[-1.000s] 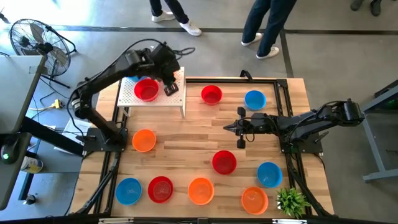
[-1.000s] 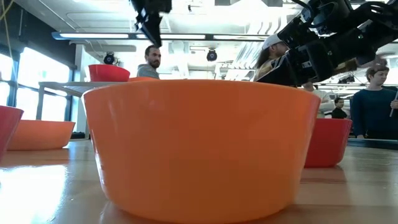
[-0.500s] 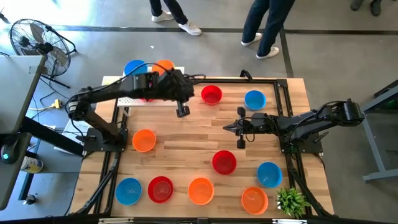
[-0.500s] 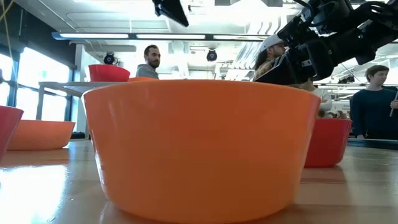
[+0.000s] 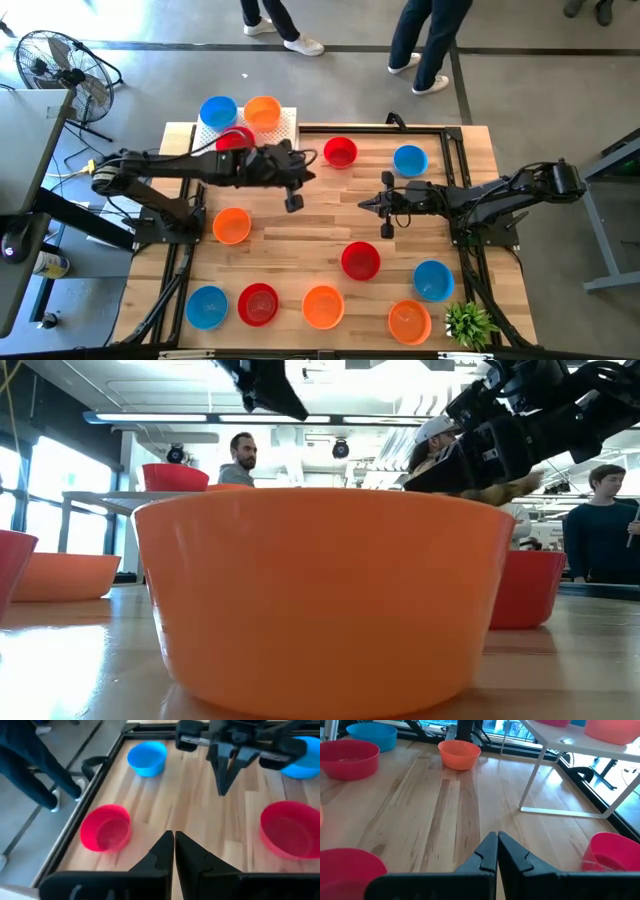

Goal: Pick & Place Mini bowls
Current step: Stack the orange bowl on top of the orange bowl on the shelf

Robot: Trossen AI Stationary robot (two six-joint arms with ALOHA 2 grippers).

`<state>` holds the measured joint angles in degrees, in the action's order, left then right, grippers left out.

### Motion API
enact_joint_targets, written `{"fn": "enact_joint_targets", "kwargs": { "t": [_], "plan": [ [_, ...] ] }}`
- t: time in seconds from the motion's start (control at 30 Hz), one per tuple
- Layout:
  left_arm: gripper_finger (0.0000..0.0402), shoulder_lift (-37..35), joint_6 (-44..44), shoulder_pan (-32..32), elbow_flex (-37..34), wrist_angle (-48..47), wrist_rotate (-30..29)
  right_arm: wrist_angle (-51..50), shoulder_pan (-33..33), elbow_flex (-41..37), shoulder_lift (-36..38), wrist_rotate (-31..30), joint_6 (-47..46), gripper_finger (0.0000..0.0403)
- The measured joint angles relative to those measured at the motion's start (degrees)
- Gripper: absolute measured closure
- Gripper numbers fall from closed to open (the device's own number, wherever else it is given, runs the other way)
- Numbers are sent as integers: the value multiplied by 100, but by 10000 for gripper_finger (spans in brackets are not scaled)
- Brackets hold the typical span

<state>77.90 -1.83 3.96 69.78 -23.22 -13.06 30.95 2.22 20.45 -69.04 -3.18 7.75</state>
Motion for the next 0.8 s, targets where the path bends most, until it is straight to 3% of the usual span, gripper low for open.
{"fn": "enact_joint_targets", "kwargs": {
  "t": [0.3, 0.7, 0.8],
  "plan": [
    [389, -154, 113, -526, -762, 867, -442, 88, 0, 0, 0, -2, -24, 403],
    [390, -259, 190, -699, -1815, 2344, -424, 731, 0, 0, -1, -32, -279, 403],
    [390, -433, 281, -703, -2077, 2247, -412, 1102, 0, 0, -1, -22, -270, 403]
  ]
}}
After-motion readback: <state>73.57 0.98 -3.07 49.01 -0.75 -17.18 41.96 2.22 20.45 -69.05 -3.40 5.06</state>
